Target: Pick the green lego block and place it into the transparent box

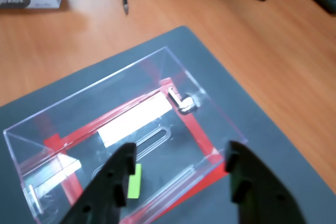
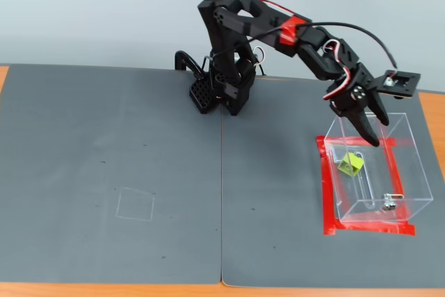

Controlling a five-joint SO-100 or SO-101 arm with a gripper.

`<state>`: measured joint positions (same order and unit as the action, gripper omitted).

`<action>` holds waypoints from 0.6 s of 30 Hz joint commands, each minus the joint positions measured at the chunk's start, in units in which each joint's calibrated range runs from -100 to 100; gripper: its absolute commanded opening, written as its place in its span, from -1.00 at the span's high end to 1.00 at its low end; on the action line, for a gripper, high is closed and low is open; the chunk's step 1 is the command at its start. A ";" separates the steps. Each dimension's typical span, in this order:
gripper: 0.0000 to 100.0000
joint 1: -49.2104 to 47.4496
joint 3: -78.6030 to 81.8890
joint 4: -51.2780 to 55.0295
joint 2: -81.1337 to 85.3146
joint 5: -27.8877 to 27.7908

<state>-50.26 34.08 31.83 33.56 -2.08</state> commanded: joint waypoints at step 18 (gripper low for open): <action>0.96 28.36 35.07 -1.01 46.01 0.33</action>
<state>-24.54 62.10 31.83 70.86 -1.64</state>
